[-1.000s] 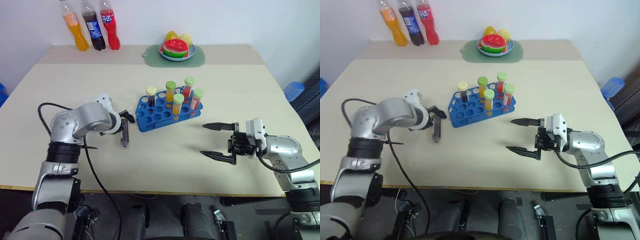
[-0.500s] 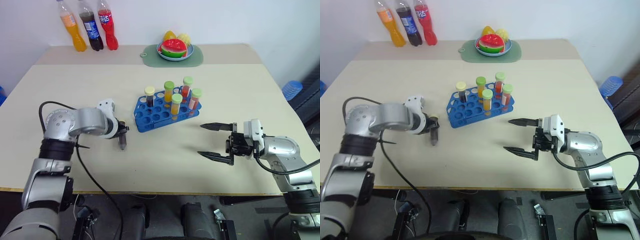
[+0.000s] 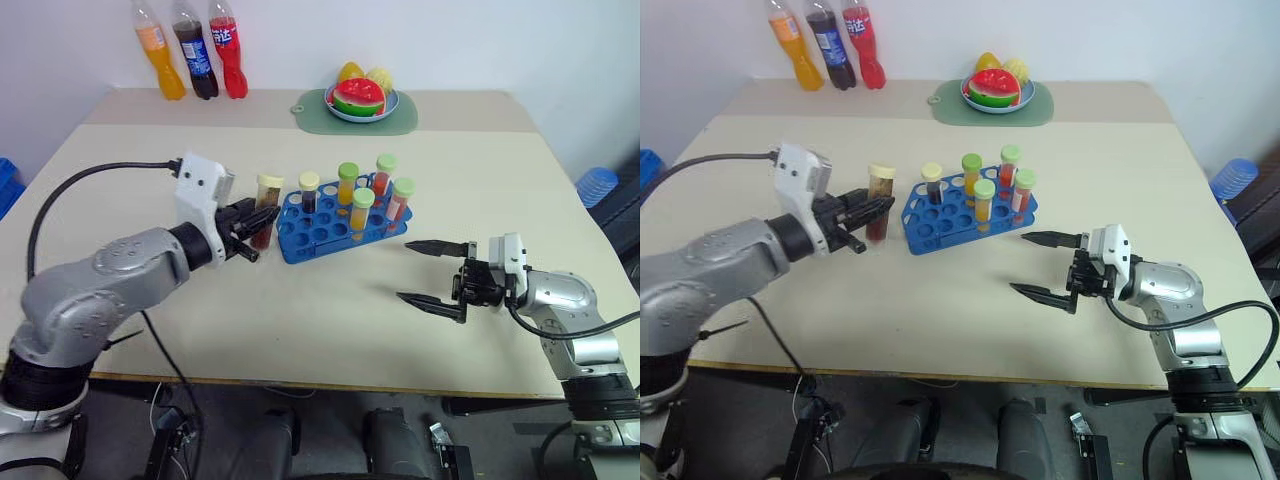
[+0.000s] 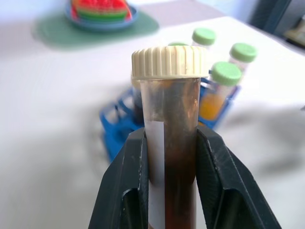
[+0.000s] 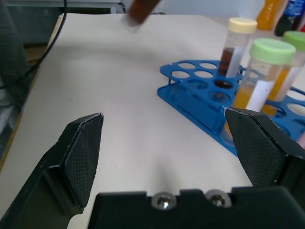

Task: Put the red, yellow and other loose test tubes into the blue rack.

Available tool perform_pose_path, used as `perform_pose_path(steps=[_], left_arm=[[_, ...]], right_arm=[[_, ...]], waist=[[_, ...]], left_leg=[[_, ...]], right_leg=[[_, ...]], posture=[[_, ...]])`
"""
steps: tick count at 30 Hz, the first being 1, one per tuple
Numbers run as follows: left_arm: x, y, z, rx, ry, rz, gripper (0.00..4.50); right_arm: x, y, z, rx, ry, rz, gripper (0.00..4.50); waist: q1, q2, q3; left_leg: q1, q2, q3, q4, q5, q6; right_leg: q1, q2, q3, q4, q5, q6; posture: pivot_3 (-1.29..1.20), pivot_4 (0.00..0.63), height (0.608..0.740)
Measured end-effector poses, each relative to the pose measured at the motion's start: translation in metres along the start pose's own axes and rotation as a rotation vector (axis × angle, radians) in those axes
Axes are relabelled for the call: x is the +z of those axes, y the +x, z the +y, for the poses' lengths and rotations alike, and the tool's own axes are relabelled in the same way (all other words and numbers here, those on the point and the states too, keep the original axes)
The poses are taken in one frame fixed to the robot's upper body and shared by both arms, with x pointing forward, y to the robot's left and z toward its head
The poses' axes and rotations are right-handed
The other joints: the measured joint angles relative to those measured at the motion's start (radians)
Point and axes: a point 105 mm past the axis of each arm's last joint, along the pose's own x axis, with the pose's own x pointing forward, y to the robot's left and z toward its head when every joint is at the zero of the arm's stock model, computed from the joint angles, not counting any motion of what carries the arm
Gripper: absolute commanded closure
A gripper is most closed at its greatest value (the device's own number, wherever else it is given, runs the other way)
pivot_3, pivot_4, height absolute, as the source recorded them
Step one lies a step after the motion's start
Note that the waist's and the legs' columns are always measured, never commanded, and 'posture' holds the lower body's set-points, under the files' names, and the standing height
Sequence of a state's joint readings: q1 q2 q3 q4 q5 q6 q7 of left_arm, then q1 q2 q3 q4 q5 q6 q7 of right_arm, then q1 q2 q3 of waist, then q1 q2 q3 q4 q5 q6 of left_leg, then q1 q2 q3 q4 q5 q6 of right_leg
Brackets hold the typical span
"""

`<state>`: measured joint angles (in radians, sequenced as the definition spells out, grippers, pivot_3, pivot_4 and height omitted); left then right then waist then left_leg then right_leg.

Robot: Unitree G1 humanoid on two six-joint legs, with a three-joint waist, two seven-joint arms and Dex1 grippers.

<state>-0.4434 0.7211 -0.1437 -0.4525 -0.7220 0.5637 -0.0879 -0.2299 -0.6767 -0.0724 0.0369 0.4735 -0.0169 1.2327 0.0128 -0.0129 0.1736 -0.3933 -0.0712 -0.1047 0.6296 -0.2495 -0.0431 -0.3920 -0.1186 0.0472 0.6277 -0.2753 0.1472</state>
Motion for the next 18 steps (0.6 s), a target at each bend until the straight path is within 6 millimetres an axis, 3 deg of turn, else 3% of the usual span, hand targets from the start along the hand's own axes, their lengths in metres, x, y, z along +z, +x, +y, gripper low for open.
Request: perform_pose_path(steps=[3,7,10,13,18], left_arm=[[-0.010,0.021,-0.012,0.017,0.088,-0.143,3.66],[-0.030,0.044,-0.028,0.017,0.150,-0.219,3.66],[-0.035,0.058,-0.043,-0.010,0.145,-0.271,3.66],[-0.049,0.065,-0.055,-0.040,0.134,-0.271,3.66],[-0.050,0.064,-0.063,-0.085,0.116,-0.301,3.66]], right_arm=[[0.000,-0.006,-0.001,-0.034,-0.001,0.011,0.00],[-0.001,-0.012,0.003,-0.059,0.003,0.027,0.00],[0.000,-0.020,0.004,-0.085,-0.001,0.051,0.00],[0.003,-0.024,0.005,-0.103,-0.012,0.059,0.00],[0.008,-0.025,0.010,-0.107,-0.014,0.065,0.00]], waist=[[0.003,-0.001,0.000],[0.000,-0.001,0.000],[0.000,-0.001,0.000],[-0.001,0.000,0.000],[-0.002,0.000,0.000]], left_leg=[[-0.001,0.000,-0.001,0.001,-0.001,0.001],[-0.002,0.000,-0.003,0.001,-0.004,0.007],[-0.002,0.000,-0.004,0.001,-0.004,0.007],[-0.001,0.000,-0.004,0.002,-0.004,0.008],[0.000,0.000,-0.004,0.003,-0.004,0.008]], right_leg=[[0.000,-0.001,0.000,-0.002,0.001,0.002],[-0.001,-0.001,0.000,-0.002,0.002,0.003],[-0.002,-0.001,0.000,-0.001,0.002,0.003],[-0.002,0.000,0.000,0.001,0.002,0.003],[-0.001,0.000,0.000,0.002,0.002,0.004]], posture=[[0.00,0.150,0.740],[0.00,0.150,0.740],[0.00,0.150,0.740],[0.00,0.150,0.740],[0.00,0.150,0.740]])
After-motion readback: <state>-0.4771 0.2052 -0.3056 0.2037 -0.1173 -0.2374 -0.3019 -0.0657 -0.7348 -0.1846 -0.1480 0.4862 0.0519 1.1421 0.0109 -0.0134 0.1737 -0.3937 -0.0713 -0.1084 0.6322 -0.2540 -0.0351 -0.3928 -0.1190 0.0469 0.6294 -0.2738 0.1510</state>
